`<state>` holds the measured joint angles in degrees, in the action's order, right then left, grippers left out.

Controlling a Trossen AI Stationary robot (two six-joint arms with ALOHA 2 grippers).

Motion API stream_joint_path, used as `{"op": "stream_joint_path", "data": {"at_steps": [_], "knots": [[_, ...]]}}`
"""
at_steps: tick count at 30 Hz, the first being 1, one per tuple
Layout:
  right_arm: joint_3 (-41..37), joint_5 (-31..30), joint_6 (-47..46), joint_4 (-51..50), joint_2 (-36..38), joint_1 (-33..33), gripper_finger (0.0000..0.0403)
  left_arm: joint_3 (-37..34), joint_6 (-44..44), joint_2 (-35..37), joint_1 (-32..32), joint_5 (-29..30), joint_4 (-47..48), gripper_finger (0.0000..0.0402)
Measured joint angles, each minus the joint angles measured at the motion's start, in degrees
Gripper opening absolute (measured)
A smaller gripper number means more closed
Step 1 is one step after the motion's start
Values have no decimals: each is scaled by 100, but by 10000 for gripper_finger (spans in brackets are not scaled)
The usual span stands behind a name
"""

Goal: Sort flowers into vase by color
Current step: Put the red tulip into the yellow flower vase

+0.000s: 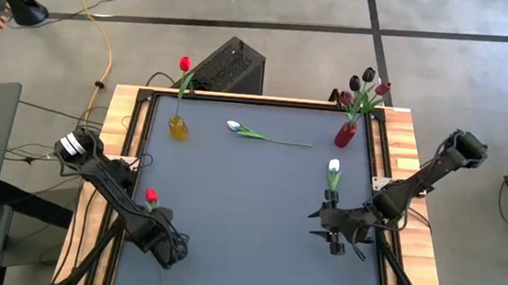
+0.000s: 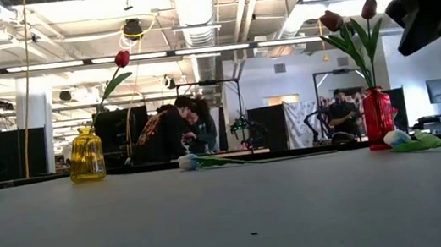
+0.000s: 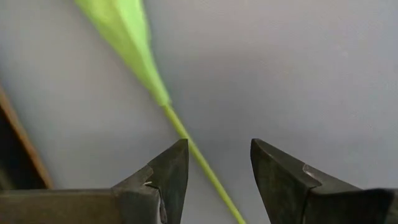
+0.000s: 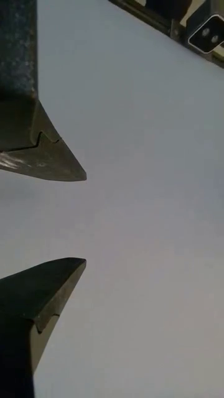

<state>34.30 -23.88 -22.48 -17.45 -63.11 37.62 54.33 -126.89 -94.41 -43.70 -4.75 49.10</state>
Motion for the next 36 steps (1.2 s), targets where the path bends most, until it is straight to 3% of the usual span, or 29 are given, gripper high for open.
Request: {"op": "stream_joint_path", "data": {"at_steps": [7,13,29,36], "knots": [[-2,0,-88,4,0,27,238,-1,-109,194,-107,0,613,162],[-2,0,-105,-13,0,29,238,-323,-201,194,-148,111,-37,162],[-4,0,-103,-50,0,27,238,-764,-222,233,-153,118,-436,161],[-4,0,-103,-50,0,27,238,-787,-90,218,-153,180,-488,107]]}}
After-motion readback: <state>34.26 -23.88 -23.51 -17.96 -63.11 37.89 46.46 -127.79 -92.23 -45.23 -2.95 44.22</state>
